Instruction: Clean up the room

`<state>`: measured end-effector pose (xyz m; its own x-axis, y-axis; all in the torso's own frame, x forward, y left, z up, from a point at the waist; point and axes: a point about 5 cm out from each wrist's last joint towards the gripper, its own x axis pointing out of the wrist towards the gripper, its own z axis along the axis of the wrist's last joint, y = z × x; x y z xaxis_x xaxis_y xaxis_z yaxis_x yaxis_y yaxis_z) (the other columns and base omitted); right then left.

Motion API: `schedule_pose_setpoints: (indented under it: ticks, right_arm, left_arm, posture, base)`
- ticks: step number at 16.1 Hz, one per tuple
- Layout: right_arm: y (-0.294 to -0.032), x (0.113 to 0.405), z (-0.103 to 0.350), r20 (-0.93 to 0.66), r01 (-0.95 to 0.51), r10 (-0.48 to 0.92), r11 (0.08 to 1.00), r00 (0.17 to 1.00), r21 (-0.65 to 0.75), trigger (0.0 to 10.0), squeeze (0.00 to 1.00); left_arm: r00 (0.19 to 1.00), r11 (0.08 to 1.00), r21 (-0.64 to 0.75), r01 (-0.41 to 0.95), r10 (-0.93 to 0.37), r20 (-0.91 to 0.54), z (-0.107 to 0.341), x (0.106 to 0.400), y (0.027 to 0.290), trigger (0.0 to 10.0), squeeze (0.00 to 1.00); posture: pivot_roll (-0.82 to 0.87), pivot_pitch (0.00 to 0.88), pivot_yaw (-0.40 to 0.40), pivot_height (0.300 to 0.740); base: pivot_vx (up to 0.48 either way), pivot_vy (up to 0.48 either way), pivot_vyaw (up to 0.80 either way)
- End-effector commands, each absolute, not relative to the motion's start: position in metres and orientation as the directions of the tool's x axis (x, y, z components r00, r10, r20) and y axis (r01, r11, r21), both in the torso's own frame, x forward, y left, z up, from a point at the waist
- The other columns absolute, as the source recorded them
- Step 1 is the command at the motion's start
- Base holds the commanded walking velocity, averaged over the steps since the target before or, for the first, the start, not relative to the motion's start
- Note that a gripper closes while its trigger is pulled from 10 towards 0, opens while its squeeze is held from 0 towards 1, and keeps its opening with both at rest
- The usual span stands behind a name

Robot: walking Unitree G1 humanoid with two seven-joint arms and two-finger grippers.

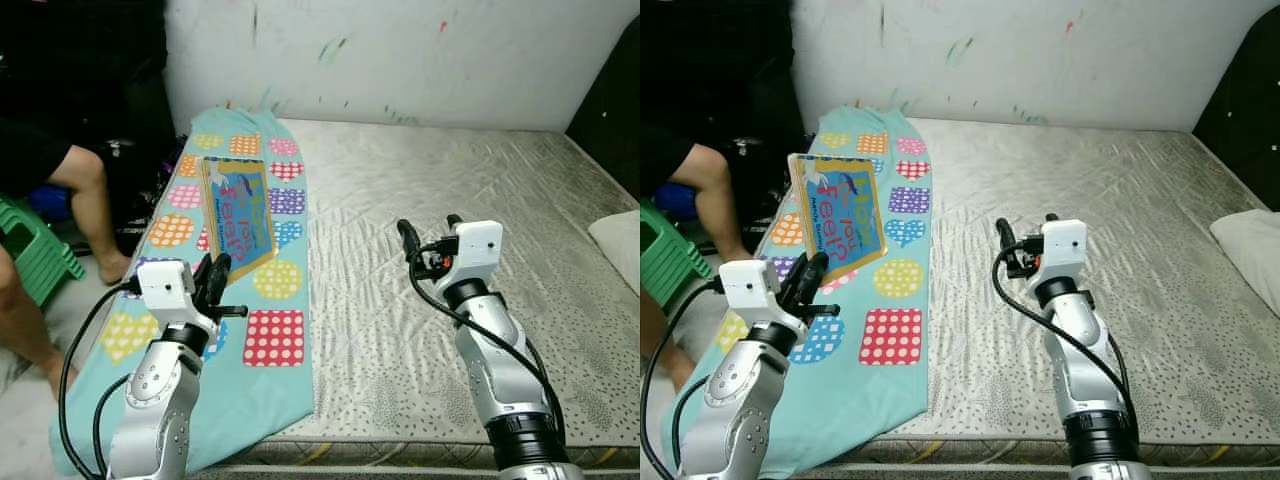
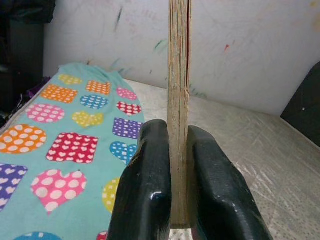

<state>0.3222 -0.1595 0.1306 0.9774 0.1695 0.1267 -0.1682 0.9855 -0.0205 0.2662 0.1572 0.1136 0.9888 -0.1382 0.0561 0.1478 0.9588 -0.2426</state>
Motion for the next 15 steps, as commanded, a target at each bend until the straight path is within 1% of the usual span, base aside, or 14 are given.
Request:
schedule_pose_setpoints:
  ticks: [1, 15]
  right_arm:
    - [-0.1611, 0.3242, 0.134, 0.137, -0.166, 0.167, 0.986, 0.976, -0.021, 10.0, 0.0]
    - [-0.1586, 0.325, 0.1352, 0.143, -0.177, 0.179, 0.984, 0.973, -0.022, 10.0, 0.0]
  left_arm:
    - [0.984, 0.957, -0.235, 0.169, -0.15, 0.095, 0.1232, 0.2703, 0.1538, 10.0, 0.0]
    - [0.983, 0.956, -0.233, 0.178, -0.159, 0.095, 0.1231, 0.2709, 0.1516, 10.0, 0.0]
  posture:
    - [-0.09, 0.0, -0.048, 0.74]
    - [-0.09, 0.0, -0.05, 0.74]
  base:
    - [0.0, -0.3, 0.0]
    - [0.0, -0.369, 0.0]
